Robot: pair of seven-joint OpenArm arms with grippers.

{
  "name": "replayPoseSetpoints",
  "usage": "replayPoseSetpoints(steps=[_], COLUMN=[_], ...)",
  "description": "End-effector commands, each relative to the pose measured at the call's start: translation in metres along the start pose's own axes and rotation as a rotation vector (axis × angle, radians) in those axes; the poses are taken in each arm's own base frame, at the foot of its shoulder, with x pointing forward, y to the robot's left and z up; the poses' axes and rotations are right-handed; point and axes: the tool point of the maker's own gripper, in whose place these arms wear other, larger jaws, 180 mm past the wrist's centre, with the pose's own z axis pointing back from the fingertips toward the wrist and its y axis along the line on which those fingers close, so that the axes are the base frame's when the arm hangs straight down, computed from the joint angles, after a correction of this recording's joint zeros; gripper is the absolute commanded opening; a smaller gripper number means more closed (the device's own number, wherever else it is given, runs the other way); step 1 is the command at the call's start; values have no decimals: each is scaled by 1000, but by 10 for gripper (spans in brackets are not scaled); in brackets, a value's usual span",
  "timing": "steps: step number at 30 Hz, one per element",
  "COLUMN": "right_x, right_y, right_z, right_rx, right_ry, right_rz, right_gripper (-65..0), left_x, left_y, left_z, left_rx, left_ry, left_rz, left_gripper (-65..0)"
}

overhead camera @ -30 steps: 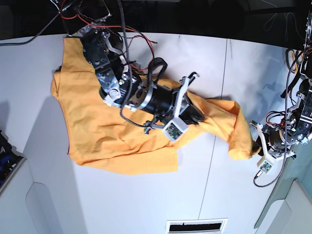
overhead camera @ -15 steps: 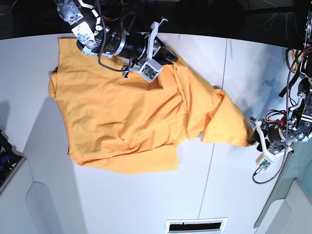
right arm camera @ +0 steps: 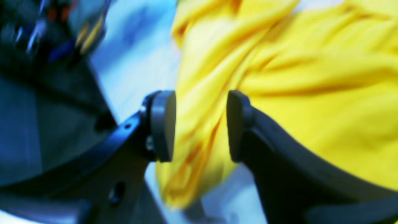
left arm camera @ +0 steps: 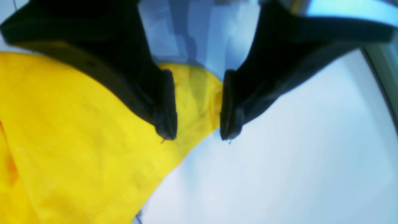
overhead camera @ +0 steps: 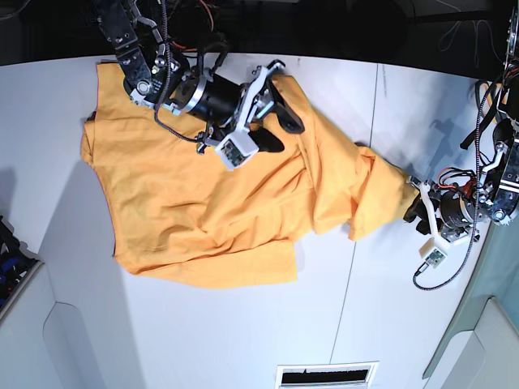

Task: Layout the t-shirt on the table in an organized manner, then fold the t-shirt properly
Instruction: 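Pull the grasped fabric with the right gripper toward the collar edge, then lift the right gripper with the shirt fabric and release it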

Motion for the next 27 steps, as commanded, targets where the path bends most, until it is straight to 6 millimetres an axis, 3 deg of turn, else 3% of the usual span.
replayPoseSetpoints(steps=[1,5,8,15,20,24,27], right_x=[29,63,68,21,-8,-5,2], right_y=[0,-12,-11,-18,-17,-10,-5], right_z=[-2,-13,-32,-86,-97,-98,-98], right_rx=[4,-41,-46,-42,-24,9,42], right_ry=[-96,-175,-157,9,59,38,2], right_rz=[-11,-46,-24,-136,-186,-220,-239], right_gripper=[-385,-385,-385,-385,-389,-512,-569], left_x=[15,10,3,-31,-35,-31,-28], left_y=[14,25,34,36,18,6,4], left_z=[7,7,6,-4,-16,-22,-24], left_rx=[24,89,142,153,112,81,78], left_ry=[-41,-34,-26,27,24,9,-5], left_rz=[-6,26,56,139,174,181,182], left_gripper=[-383,-359,-359,-359,-359,-360,-380])
